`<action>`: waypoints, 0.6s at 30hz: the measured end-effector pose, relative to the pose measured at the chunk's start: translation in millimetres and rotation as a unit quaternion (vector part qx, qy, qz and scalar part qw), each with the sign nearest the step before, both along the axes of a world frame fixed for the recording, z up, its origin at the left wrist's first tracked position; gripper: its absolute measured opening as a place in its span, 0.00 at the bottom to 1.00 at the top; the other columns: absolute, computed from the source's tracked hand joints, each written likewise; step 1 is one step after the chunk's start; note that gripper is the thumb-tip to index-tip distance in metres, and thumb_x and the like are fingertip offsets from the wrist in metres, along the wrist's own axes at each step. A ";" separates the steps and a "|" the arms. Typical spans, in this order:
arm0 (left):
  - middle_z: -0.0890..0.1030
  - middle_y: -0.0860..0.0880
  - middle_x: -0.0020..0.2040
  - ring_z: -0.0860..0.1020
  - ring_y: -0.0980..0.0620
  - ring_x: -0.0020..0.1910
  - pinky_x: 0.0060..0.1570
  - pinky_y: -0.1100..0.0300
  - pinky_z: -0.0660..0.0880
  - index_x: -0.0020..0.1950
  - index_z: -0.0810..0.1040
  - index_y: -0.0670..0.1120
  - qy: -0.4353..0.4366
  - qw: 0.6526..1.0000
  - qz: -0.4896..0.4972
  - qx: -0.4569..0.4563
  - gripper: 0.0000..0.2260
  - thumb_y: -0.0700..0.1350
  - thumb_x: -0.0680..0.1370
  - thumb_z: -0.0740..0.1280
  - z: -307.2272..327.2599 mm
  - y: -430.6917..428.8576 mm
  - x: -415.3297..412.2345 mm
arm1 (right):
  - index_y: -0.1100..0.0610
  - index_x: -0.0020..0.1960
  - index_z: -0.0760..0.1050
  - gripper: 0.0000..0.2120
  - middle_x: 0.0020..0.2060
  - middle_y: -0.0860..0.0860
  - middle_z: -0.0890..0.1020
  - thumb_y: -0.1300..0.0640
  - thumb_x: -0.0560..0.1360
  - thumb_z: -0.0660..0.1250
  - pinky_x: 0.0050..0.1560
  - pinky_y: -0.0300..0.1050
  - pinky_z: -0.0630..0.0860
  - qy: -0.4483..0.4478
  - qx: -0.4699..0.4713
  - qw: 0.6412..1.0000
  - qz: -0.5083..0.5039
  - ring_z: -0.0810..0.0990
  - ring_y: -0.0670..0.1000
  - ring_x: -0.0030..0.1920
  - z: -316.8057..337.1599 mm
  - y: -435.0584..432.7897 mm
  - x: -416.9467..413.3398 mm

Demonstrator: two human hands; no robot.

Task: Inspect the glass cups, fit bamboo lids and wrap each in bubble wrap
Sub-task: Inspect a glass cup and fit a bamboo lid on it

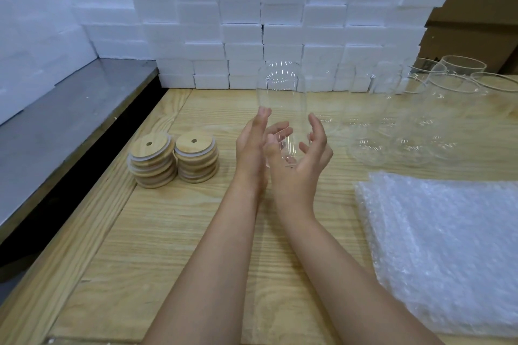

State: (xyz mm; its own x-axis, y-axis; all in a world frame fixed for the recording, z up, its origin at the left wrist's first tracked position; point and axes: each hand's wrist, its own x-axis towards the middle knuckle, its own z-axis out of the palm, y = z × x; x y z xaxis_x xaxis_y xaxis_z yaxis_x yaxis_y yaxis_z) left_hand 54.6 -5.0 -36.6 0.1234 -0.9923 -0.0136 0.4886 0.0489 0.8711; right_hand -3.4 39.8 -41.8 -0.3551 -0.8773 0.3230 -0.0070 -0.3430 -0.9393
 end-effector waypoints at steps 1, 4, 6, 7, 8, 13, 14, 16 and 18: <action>0.85 0.45 0.48 0.83 0.49 0.50 0.47 0.53 0.79 0.55 0.77 0.50 -0.001 1.000 0.000 -0.002 0.21 0.61 0.70 0.70 -0.1 -0.4 -0.6 | 0.42 0.69 0.62 0.30 0.65 0.49 0.62 0.54 0.72 0.72 0.63 0.44 0.72 0.002 0.001 1.000 0.000 0.67 0.47 0.65 0.3 0.3 0.5; 0.84 0.48 0.47 0.83 0.50 0.50 0.50 0.50 0.76 0.56 0.76 0.50 -0.008 1.000 0.003 -0.011 0.18 0.59 0.73 0.68 -1.9 -1.3 -3.1 | 0.40 0.66 0.62 0.27 0.65 0.50 0.63 0.55 0.73 0.71 0.62 0.38 0.71 -0.010 -0.008 1.000 -0.004 0.68 0.48 0.64 0.5 -1.0 -0.7; 0.83 0.48 0.49 0.83 0.50 0.51 0.49 0.52 0.78 0.59 0.74 0.50 0.000 1.000 -0.003 -0.027 0.17 0.58 0.76 0.66 -2.5 -1.8 -4.2 | 0.41 0.67 0.62 0.26 0.64 0.49 0.65 0.56 0.75 0.69 0.53 0.25 0.69 -0.027 -0.018 0.999 -0.005 0.70 0.46 0.63 0.4 -2.1 -2.3; 0.82 0.47 0.51 0.83 0.50 0.52 0.51 0.51 0.78 0.59 0.73 0.51 0.008 0.999 -0.011 -0.030 0.18 0.59 0.75 0.66 -1.7 -1.5 -4.5 | 0.43 0.68 0.62 0.25 0.63 0.48 0.66 0.55 0.76 0.68 0.51 0.23 0.68 -0.035 -0.021 0.999 -0.004 0.70 0.43 0.61 0.8 -2.2 -2.6; 0.81 0.47 0.54 0.83 0.50 0.53 0.54 0.47 0.78 0.59 0.73 0.53 0.019 0.999 -0.020 -0.027 0.20 0.62 0.73 0.65 -0.3 -0.9 -4.2 | 0.44 0.69 0.63 0.23 0.62 0.45 0.68 0.54 0.77 0.67 0.50 0.24 0.68 -0.042 -0.025 0.999 -0.003 0.71 0.39 0.60 1.2 -2.4 -2.6; 0.79 0.41 0.62 0.80 0.44 0.58 0.56 0.44 0.76 0.68 0.67 0.51 0.082 0.995 -0.054 -0.009 0.32 0.68 0.71 0.59 2.2 -1.1 -0.9 | 0.48 0.66 0.64 0.20 0.52 0.39 0.74 0.48 0.75 0.59 0.51 0.36 0.77 -0.127 -0.033 0.991 0.029 0.79 0.35 0.51 6.2 0.7 -3.2; 0.79 0.40 0.62 0.80 0.43 0.59 0.53 0.47 0.77 0.69 0.67 0.49 0.089 0.994 -0.062 -0.008 0.32 0.68 0.72 0.57 2.2 -0.7 -0.2 | 0.48 0.63 0.65 0.18 0.50 0.42 0.76 0.47 0.74 0.59 0.51 0.42 0.79 -0.154 -0.026 0.987 0.042 0.80 0.34 0.47 6.9 0.9 -3.3; 0.79 0.39 0.62 0.80 0.42 0.60 0.53 0.48 0.77 0.68 0.68 0.47 0.089 0.993 -0.077 -0.005 0.33 0.68 0.71 0.57 1.8 -0.1 1.4 | 0.47 0.57 0.66 0.14 0.46 0.49 0.80 0.46 0.73 0.59 0.52 0.58 0.80 -0.204 0.002 0.977 0.061 0.81 0.37 0.40 7.3 0.8 -4.1; 0.80 0.39 0.61 0.80 0.42 0.59 0.58 0.47 0.75 0.68 0.68 0.45 0.068 0.994 -0.089 -0.005 0.36 0.68 0.70 0.57 1.8 0.0 2.0 | 0.48 0.54 0.67 0.12 0.41 0.49 0.81 0.45 0.72 0.59 0.53 0.62 0.78 -0.231 0.018 0.971 0.064 0.82 0.42 0.39 7.1 -1.0 -5.7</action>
